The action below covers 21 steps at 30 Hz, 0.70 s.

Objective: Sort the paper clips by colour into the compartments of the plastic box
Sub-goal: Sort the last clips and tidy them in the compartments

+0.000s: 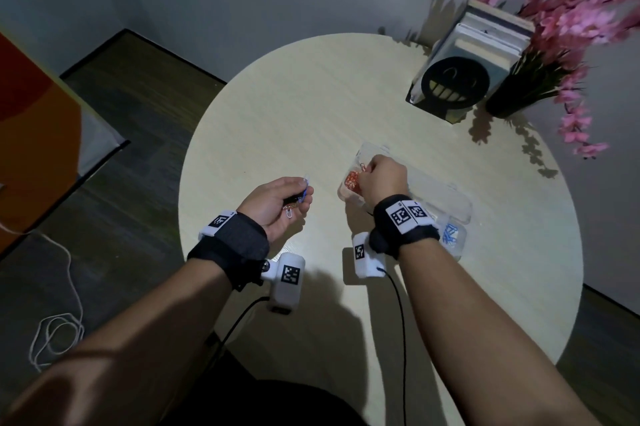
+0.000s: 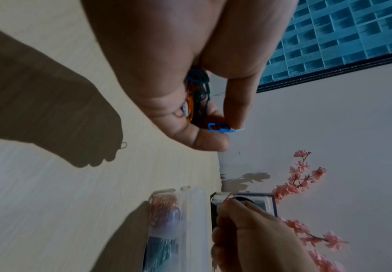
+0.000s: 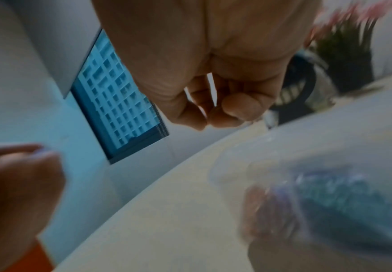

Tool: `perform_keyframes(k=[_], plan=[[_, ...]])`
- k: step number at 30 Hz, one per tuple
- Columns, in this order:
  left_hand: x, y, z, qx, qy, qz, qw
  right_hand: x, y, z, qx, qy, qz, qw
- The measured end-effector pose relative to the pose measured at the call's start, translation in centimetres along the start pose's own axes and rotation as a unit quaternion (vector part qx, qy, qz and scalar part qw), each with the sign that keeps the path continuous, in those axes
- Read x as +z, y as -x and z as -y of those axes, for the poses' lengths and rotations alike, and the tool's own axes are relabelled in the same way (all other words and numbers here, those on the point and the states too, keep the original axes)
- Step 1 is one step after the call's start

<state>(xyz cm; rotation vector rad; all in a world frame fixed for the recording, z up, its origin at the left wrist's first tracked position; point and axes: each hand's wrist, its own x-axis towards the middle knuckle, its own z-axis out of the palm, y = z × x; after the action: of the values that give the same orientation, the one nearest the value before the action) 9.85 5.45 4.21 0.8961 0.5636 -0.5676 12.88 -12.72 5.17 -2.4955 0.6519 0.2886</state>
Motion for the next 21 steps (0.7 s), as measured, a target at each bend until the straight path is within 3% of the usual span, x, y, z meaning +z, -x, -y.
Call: perform_keyframes(k=[3, 5, 8, 11, 17, 21], plan=[[0.8, 0.2, 0.4, 0.001, -0.015, 0.013, 1.0, -0.3, -0.2, -0.4, 0.003, 0.01, 0.015, 1.0], [1.2, 0.3, 0.5, 0.003, -0.027, 0.023, 0.999, -0.9, 1.0, -0.2, -0.051, -0.06, 0.009, 0.997], [1.8, 0.3, 0.7, 0.007, -0.05, 0.043, 0.998, -1.6, 4.0, 0.8, -0.132, -0.224, 0.089, 0.961], [2.5, 0.3, 1.1, 0.007, -0.069, 0.061, 0.996, -1.9, 5.0, 0.7, -0.147, -0.265, 0.126, 0.945], [3.2, 0.5, 2.0, -0.005, -0.111, 0.069, 0.991, -2.6, 5.3, -1.6, -0.111, -0.27, 0.073, 0.954], [3.9, 0.2, 2.9, -0.017, -0.101, 0.06, 0.993, -3.4, 4.7, -4.9, -0.045, -0.261, -0.024, 0.964]])
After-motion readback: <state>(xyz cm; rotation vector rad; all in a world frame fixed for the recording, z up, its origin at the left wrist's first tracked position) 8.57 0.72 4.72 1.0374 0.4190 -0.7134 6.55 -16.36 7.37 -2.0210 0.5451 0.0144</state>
